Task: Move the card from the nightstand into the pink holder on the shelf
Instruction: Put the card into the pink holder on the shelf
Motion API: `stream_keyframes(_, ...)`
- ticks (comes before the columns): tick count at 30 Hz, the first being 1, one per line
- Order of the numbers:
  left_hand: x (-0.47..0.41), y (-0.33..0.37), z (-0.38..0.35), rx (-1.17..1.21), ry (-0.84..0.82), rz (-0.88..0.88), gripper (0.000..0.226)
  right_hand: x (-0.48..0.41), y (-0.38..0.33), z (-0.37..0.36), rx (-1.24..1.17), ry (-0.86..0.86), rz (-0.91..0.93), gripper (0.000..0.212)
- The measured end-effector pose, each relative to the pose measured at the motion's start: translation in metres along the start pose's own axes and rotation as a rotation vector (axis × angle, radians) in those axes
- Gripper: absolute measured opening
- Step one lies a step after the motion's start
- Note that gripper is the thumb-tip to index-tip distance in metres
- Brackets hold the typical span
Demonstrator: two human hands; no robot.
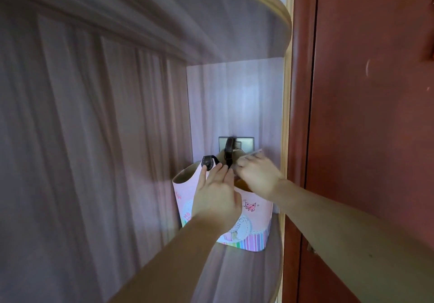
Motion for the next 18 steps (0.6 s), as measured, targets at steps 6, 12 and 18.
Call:
stream_keyframes(6, 0.0, -0.004, -0.01, -0.019, 0.035, -0.021, 0.07, -0.006, 0.014, -0.025, -0.383, -0.205, -0.227, 0.009)
stream_keyframes(12, 0.002, -0.004, -0.019, -0.025, 0.038, -0.014, 0.063, -0.008, 0.023, -0.055, -0.53, -0.461, -0.424, 0.032)
stream_keyframes(18, -0.002, -0.002, -0.024, -0.068, 0.043, -0.019, 0.061, -0.011, 0.029, -0.088, -0.603, -0.555, -0.487, 0.011)
Point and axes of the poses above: each hand's wrist, its own x-axis away from the middle knuckle, its own z-axis out of the back of the hand, y = z × x, the point moved 6 cm from there along -x, towards the middle knuckle, and after that the axes turned 9 degrees about y, right-handed, at the moved point
